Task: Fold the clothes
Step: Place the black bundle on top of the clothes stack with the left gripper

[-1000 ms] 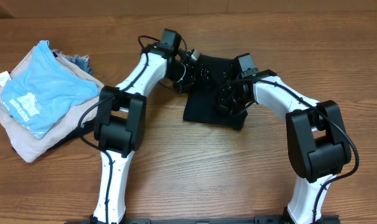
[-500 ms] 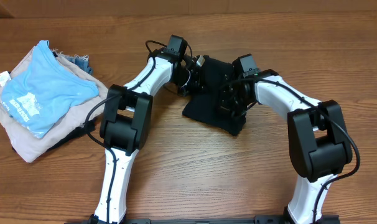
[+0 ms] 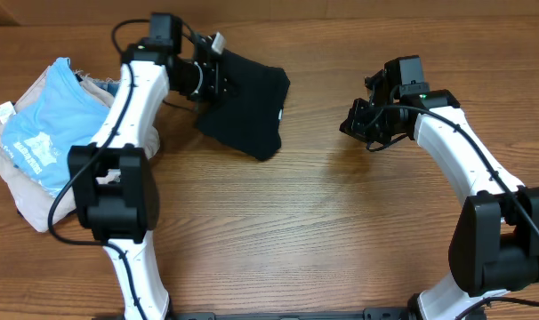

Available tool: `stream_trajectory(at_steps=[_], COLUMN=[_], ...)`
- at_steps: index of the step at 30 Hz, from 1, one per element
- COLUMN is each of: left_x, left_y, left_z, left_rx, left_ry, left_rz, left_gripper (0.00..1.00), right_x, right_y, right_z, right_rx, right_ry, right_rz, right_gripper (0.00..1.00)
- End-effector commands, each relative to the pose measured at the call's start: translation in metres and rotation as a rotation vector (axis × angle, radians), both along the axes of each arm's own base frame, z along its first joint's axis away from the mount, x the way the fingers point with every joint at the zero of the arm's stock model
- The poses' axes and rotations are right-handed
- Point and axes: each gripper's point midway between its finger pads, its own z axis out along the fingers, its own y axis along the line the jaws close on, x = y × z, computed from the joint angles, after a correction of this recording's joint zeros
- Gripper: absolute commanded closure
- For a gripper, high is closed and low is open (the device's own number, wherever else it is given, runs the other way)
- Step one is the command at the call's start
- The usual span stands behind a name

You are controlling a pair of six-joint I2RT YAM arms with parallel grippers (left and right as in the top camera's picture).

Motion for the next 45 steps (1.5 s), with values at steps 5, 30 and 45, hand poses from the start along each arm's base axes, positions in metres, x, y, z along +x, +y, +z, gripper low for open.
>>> stream_trajectory(at_steps=[5, 30, 45], left_x=[-0.011, -0.095, -0.121], left_y=[0.050, 0.360, 0.420], left_z=[0.076, 0.074, 0.105], left_rx=[-0.068, 0.369, 0.496], left_ry=[-0.149, -0.125, -0.036], left_rz=[0.023, 0.535, 0.833], left_gripper=[0.96, 0.96, 0.00], right_x=[0.001, -0.008, -0.023], right_y=[0.001, 0.000, -0.003], right_z=[0.006, 0.002, -0.003], right_rx=[-0.004, -0.008, -0.026], right_ry=[-0.019, 0.025, 0.087], right_rz=[0.013, 0.010, 0.025], right_gripper=[0.96, 0.96, 0.96])
